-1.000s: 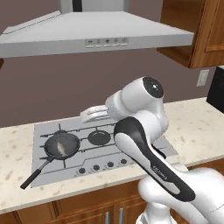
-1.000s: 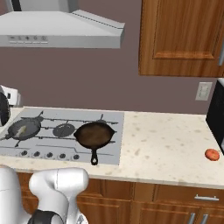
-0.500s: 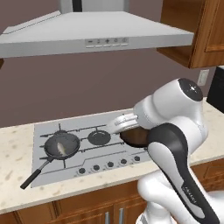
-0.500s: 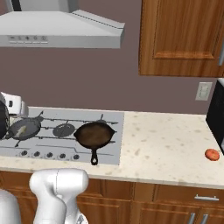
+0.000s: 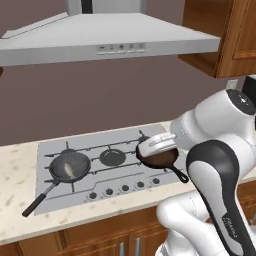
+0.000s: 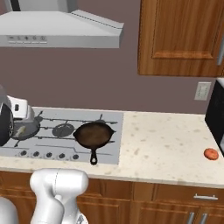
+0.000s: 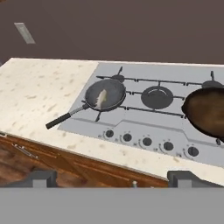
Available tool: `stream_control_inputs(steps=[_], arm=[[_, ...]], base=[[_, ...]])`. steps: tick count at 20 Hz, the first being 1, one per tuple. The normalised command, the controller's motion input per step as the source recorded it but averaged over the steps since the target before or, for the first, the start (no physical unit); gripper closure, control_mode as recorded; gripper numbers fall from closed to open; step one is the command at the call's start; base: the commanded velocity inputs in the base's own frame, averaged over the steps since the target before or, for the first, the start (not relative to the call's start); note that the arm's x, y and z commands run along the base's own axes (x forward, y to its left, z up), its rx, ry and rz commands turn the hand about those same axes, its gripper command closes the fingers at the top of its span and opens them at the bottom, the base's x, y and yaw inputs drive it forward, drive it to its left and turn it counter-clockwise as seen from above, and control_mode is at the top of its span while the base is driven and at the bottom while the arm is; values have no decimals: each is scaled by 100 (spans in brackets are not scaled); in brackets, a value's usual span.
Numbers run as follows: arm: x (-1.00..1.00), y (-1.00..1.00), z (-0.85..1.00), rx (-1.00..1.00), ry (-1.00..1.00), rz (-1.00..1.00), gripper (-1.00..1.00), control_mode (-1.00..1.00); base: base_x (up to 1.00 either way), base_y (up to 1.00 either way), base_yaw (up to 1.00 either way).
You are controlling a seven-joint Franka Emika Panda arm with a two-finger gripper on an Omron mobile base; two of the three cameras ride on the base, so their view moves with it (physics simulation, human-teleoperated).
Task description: Place both pans onto different burners. Then place the squash and the fish on different pans.
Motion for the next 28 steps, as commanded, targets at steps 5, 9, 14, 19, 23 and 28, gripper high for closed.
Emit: stream_control_inputs(steps=[5, 9, 14, 19, 23, 28], arm=[[0, 0, 0, 0, 0, 0, -100, 100], [0, 0, 0, 0, 0, 0, -100, 100], [0, 0, 0, 0, 0, 0, -100, 100], [0, 0, 0, 0, 0, 0, -100, 100], [0, 0, 0, 0, 0, 0, -100, 100], [0, 0, 0, 0, 0, 0, -100, 100]], base=[[-26, -71, -16], [-15, -95, -6], [-1, -87, -1], [0, -80, 0], [0, -85, 0], [0, -77, 0]])
